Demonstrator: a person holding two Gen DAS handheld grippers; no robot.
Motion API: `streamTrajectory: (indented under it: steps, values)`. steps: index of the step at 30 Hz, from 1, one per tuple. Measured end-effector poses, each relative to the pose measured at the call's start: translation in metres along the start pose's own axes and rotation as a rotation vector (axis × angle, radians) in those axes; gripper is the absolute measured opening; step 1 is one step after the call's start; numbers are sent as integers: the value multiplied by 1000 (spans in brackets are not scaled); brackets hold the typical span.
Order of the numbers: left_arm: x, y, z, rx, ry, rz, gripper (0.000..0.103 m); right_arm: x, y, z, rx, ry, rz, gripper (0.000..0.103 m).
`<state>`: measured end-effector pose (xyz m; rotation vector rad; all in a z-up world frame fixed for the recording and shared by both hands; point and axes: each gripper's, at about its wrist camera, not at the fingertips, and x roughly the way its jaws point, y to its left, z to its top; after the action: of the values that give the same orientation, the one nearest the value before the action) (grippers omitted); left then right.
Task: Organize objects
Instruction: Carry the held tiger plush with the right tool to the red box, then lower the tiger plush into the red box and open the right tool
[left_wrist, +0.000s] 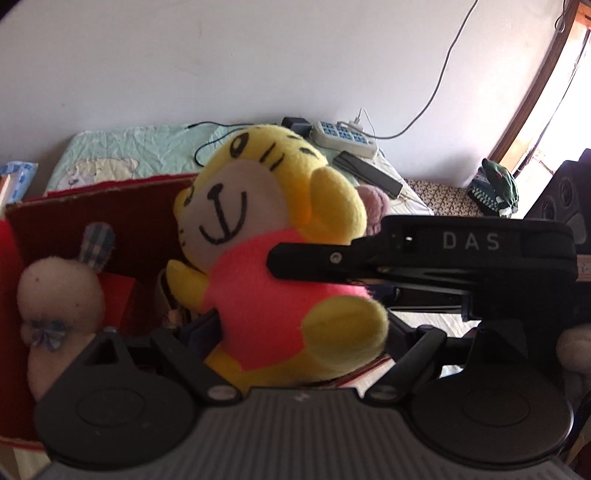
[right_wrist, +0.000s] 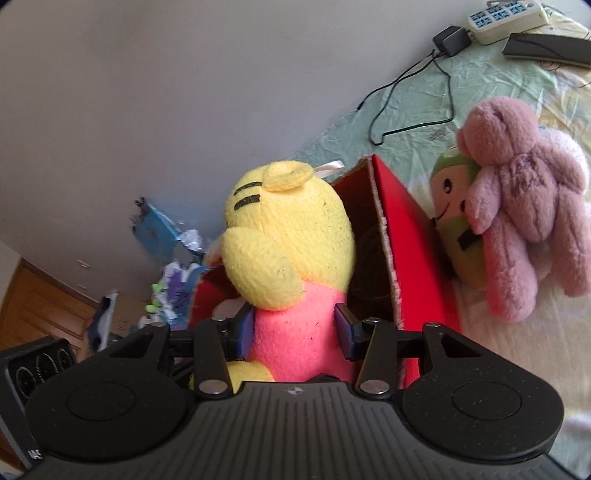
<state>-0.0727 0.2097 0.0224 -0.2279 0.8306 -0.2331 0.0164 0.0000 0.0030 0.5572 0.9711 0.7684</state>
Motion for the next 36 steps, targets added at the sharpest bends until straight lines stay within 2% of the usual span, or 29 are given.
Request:
streamTrajectory:
  steps: [5, 10, 13, 14, 16, 18, 19, 20, 24, 28, 33, 36]
  values:
    - [16, 3, 2, -9, 34, -43, 86, -3, 6, -4, -85, -47, -82, 47]
    - [26, 7, 3, -19, 56, -61, 89, -1, 5, -1, -108, -42, -100, 46]
    - [24, 10, 2, -11, 56, -56, 91, -1, 9, -3, -108, -50, -104, 52]
    - [23, 12, 1, -7, 53, -48, 91, -4, 11, -3, -111, -62, -108, 57]
    - [21, 13, 1, 2, 49, -25, 91, -11, 15, -4, -123, -106, -129, 61]
    - [17, 15, 1, -5, 44, -34, 90, -16, 18, -1, -133, -131, -131, 59]
    - [15, 17, 1, -10, 40, -46, 90, -17, 20, 0, -138, -131, -118, 55]
    - [13, 17, 1, -13, 35, -55, 90, -18, 22, 1, -145, -132, -108, 46]
    - [16, 14, 1, -22, 38, -72, 89, -15, 33, 3, -205, -143, -120, 36]
    - [25, 12, 2, -15, 54, -69, 89, -14, 19, 9, -144, -123, -116, 33]
    - [36, 4, 2, 7, 66, -53, 89, -20, 15, 6, -143, -134, -127, 31]
    - [39, 9, 3, -12, 76, -69, 90, -22, 11, 4, -124, -135, -113, 30]
